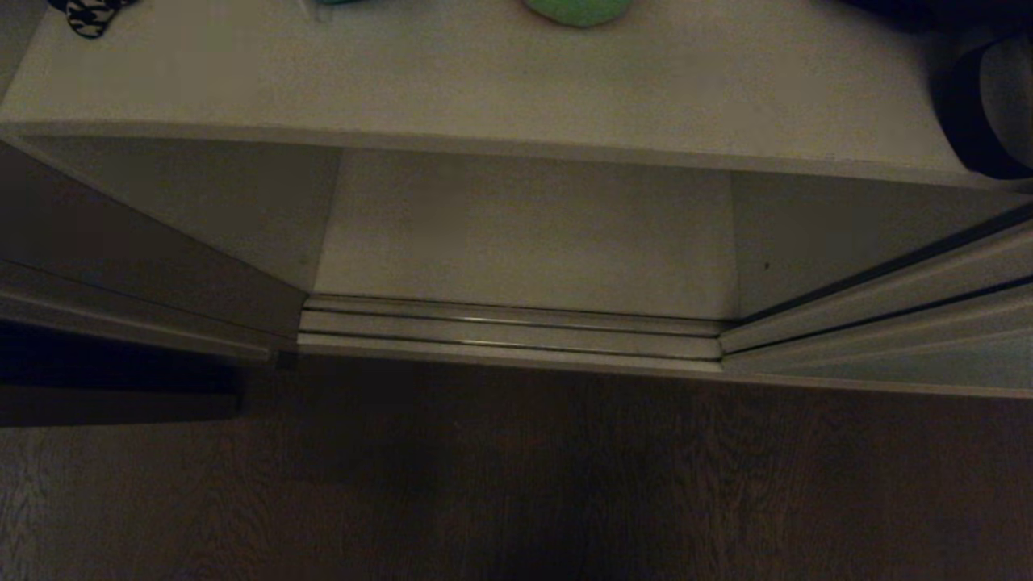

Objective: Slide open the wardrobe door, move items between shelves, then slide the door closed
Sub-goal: Close the door

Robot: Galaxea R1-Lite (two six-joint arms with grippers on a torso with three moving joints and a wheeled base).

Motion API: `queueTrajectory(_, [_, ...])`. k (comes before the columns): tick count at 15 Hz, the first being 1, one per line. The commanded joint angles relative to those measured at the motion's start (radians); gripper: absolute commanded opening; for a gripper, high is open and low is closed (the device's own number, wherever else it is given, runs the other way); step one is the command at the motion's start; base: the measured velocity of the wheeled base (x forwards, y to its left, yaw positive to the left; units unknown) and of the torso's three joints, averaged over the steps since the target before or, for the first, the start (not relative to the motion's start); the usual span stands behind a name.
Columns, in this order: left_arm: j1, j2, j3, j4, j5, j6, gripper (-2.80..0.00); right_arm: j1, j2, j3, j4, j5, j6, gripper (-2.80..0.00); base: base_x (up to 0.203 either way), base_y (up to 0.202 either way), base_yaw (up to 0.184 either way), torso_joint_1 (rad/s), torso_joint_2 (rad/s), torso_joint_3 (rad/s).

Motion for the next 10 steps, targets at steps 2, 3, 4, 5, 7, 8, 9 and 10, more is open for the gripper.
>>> queueTrajectory(2, [-0.005,-0.087,0.219,-0.169,0.016,-0.035,-2.8,0.0,0.0,0.0,0.0,0.0,0.001,-2.8,0.0,0.0,0.0,0.0,0.0,0.0])
queueTrajectory(3, [0.033,-0.089,0.248,-0.243,0.015,-0.036,-2.8,0.0,-0.002,0.0,0.0,0.0,-0.001,-2.8,0.0,0.0,0.0,0.0,0.0,0.0])
queueTrajectory(4, [0.091,-0.099,0.291,-0.285,0.007,-0.028,-2.8,0.0,-0.001,0.0,0.0,0.0,-0.001,-2.8,0.0,0.0,0.0,0.0,0.0,0.0])
queueTrajectory(5, [0.122,-0.131,0.373,-0.322,-0.013,-0.005,-2.8,0.0,0.0,0.0,0.0,0.0,-0.001,-2.8,0.0,0.0,0.0,0.0,0.0,0.0])
queueTrajectory(7, [0.14,-0.282,0.483,-0.354,-0.046,0.043,-2.8,0.0,0.0,0.0,0.0,0.0,-0.001,-2.8,0.0,0.0,0.0,0.0,0.0,0.0])
queueTrajectory(8, [0.145,-0.342,0.522,-0.368,-0.056,0.055,-2.8,0.0,-0.001,0.0,0.0,0.0,-0.001,-2.8,0.0,0.0,0.0,0.0,0.0,0.0])
queueTrajectory(9, [0.15,-0.372,0.56,-0.385,-0.062,0.057,-2.8,0.0,-0.001,0.0,0.0,0.0,-0.001,-2.8,0.0,0.0,0.0,0.0,0.0,0.0])
queueTrajectory(10, [0.153,-0.373,0.608,-0.422,-0.066,0.035,-2.8,0.0,0.0,0.0,0.0,0.0,-0.001,-2.8,0.0,0.0,0.0,0.0,0.0,0.0])
